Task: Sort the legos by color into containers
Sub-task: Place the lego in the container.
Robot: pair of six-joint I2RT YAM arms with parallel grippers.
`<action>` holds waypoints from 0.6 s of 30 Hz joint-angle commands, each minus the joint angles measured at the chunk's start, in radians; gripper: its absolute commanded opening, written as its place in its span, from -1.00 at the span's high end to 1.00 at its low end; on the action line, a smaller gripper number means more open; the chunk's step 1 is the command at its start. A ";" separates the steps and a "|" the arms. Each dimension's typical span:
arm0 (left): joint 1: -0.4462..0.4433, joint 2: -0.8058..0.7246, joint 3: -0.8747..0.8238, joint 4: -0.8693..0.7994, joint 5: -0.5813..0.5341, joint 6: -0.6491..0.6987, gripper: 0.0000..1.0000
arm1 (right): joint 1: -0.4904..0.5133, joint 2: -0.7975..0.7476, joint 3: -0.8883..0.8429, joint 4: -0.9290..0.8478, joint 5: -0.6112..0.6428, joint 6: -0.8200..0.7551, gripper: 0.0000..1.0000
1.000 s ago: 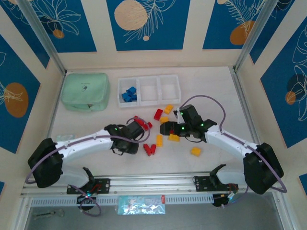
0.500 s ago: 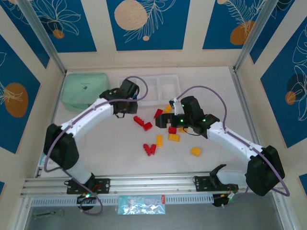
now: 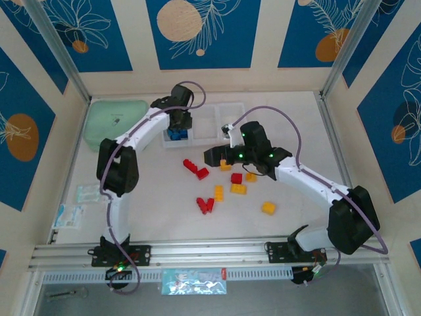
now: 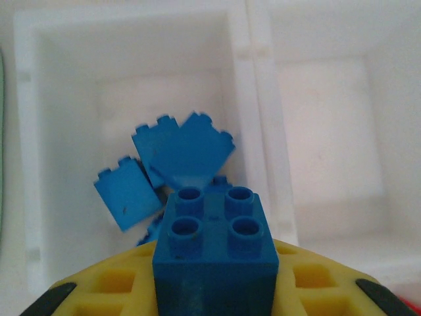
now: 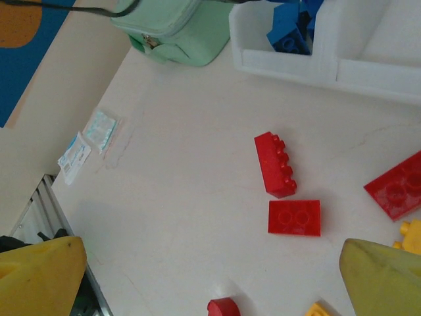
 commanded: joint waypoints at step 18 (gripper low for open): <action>0.054 -0.064 0.062 -0.052 0.045 0.012 -0.20 | -0.006 0.007 0.033 -0.029 0.018 -0.022 -0.98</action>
